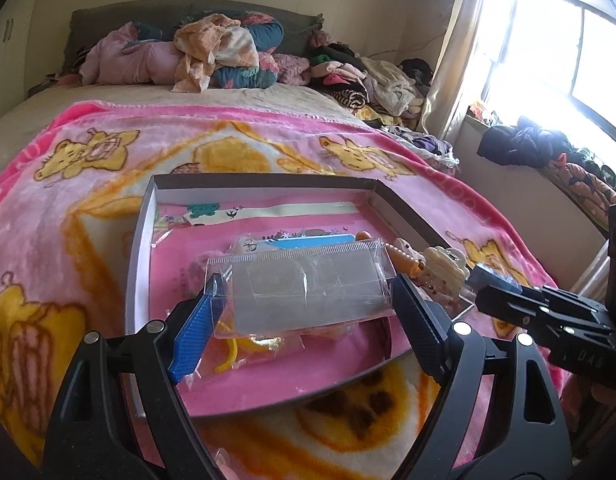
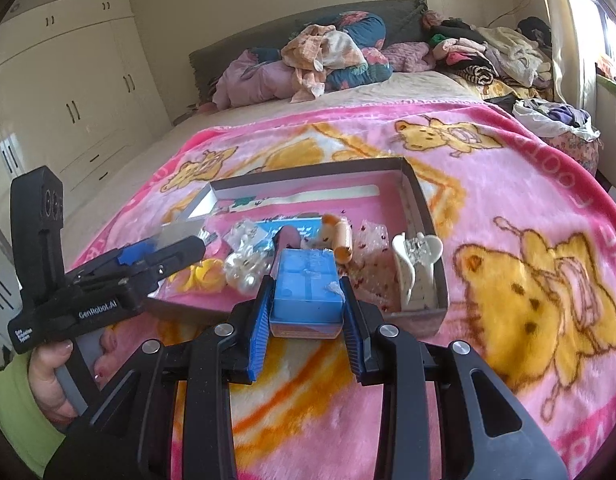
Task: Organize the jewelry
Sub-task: 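Carry the clear case and blue clip into the box and open both tools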
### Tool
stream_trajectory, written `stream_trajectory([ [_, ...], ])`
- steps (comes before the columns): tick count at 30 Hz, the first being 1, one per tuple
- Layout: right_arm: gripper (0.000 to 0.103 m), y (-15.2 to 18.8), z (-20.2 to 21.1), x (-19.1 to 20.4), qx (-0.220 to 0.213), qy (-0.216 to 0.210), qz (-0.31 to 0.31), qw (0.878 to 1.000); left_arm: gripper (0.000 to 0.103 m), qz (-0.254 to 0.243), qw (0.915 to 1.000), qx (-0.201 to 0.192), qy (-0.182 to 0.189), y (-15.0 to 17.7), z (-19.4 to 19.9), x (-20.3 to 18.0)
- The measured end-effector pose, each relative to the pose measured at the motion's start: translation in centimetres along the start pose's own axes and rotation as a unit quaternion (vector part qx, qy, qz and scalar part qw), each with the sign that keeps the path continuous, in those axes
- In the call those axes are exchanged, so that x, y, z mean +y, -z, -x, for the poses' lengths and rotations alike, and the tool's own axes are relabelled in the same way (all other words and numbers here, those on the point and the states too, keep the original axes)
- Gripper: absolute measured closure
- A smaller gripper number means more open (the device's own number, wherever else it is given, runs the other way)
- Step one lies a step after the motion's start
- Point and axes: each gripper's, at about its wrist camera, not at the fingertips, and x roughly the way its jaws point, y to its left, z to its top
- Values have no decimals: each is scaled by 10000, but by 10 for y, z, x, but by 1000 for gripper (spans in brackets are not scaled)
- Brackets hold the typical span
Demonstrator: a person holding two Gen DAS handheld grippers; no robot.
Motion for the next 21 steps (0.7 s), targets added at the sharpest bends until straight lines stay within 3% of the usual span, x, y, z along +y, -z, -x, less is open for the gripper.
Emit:
stream_trajectory([
  [21,72,-2,-43,-6,275,-140,83,9995,28,112,9996,272,-50,-1,-31,10],
])
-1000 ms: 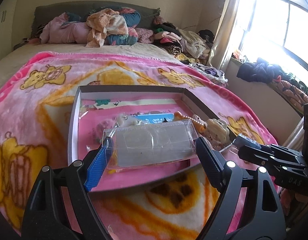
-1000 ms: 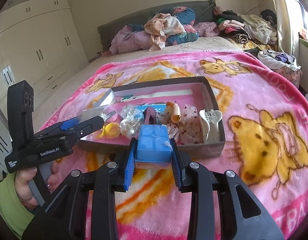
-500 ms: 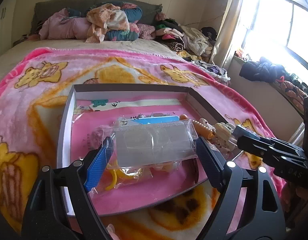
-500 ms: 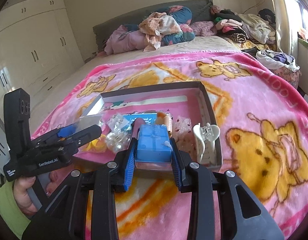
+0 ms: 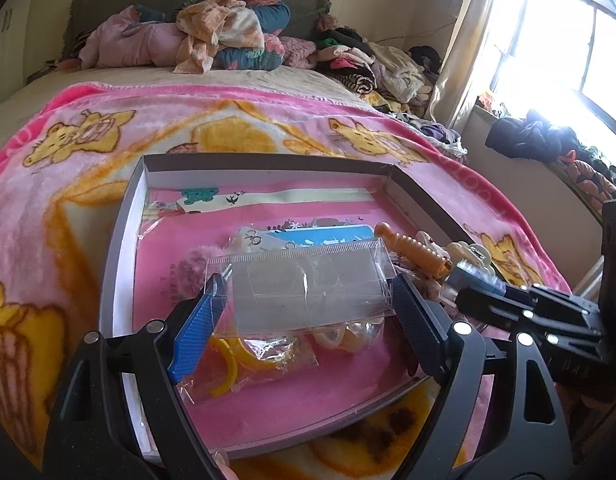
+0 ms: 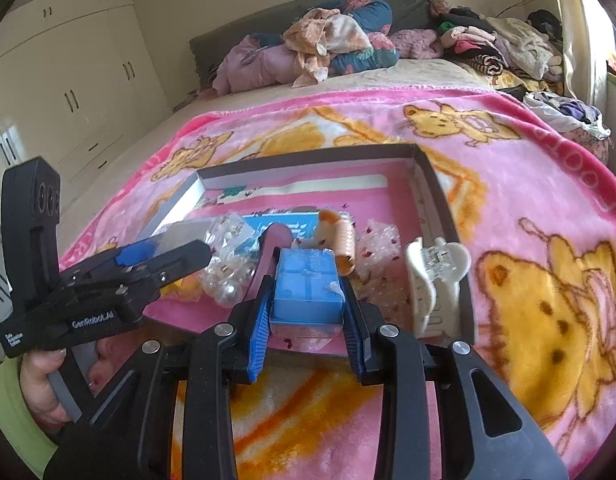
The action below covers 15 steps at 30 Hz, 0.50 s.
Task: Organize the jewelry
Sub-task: 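Carry the clear case and blue clip into the box and open both tools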
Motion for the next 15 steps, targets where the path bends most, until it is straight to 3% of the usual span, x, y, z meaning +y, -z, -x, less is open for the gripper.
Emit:
stream_trajectory([
  [6,68,8,-3,5,18,-61,68,10000,28,-4,10000,9,-25,0,-3,0],
  [10,53,10,4,8,-55,-87,112,9999,28,-1,10000,17,-29,0,-2,1],
  [15,47,16,16,8,-156,-82,92,9998,25,-4,10000,24,-34,0,-3,3],
])
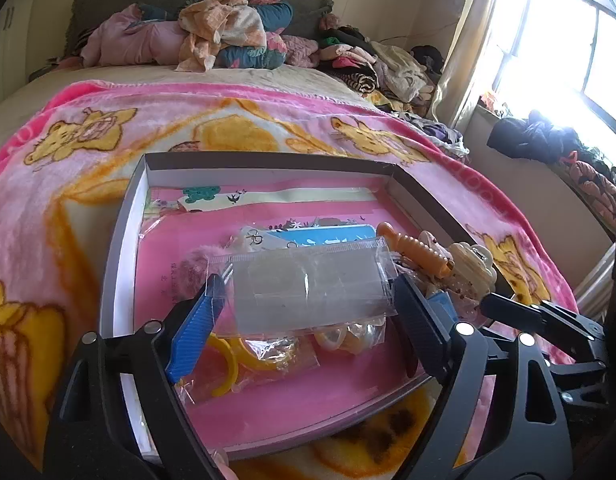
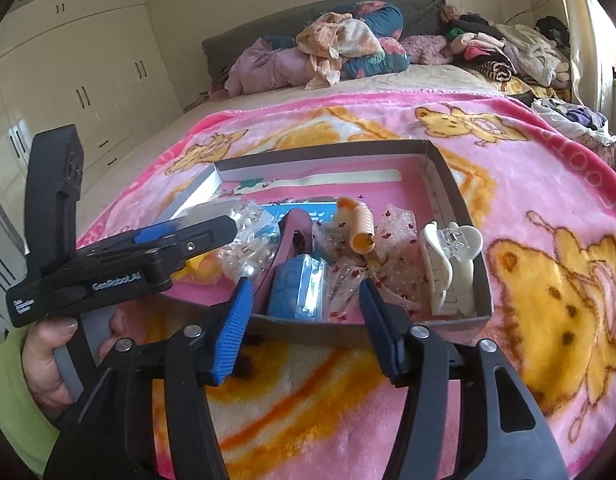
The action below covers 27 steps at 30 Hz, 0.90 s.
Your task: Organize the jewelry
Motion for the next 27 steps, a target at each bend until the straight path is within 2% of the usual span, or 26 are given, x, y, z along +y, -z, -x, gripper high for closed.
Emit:
stream_trajectory([
  [7,29,9,22,-7,-185,47,-225,9996,15,34,10000,24,-5,1,2,1],
  [10,27,13,33,-10,-247,82,-271,9993,12,-3,10000,6,-16,2,9,-5],
  [19,20,24,59,-8,-454,190,-180,9986,12,-126,9998,-117,-54,2,30,-21],
  [27,19,30,76,-2,-602,240,-124,9978,12,-170,9995,-228,-135,6,51,-27],
])
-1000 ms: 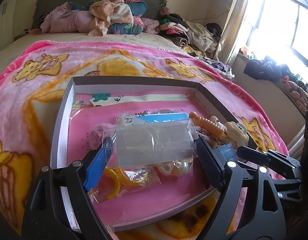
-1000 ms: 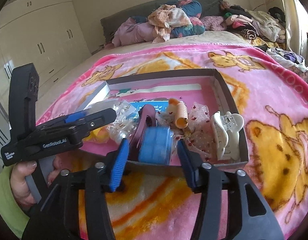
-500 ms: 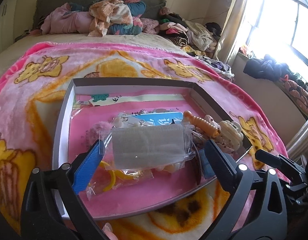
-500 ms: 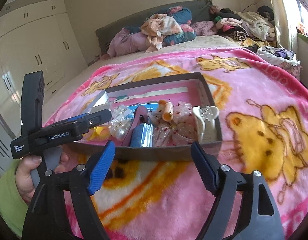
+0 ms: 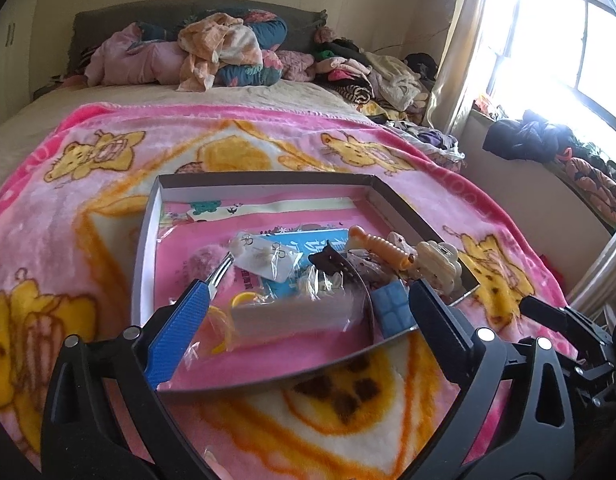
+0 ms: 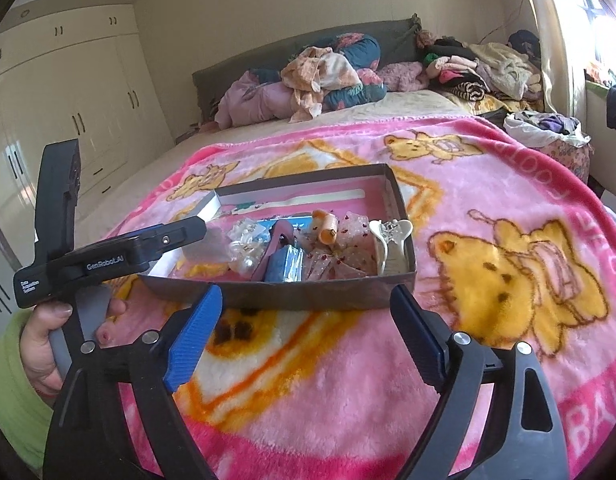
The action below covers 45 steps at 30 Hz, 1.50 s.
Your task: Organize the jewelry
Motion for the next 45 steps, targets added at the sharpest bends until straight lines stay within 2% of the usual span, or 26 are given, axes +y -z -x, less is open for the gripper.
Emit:
stream_trajectory([
  [8,19,2,13,6,-75,33,17,10000,12,6,10000,-67,-68,8,16,1],
  [15,19,6,26,12,-184,38,35,9998,12,-73,9994,-285,-198,18,38,-1],
  [22,12,14,36,19,-370,44,59,9993,12,-72,9990,-412,-182,47,55,-13],
  [28,8,21,49,26,-768,172,232,9966,12,-49,9974,-659,-301,67,70,-20],
  [34,7,24,53,32,-1181,280,578,9909,12,-86,9952,-852,-464,69,79,-25],
  [40,7,29,50,35,-1513,457,954,9828,12,-146,9945,-886,-546,73,79,-28],
  [43,7,31,48,32,-1689,540,988,9792,12,-187,9938,-949,-540,75,81,-29],
  [45,7,33,49,26,-1796,536,781,9792,12,-173,9934,-982,-569,76,81,-29],
])
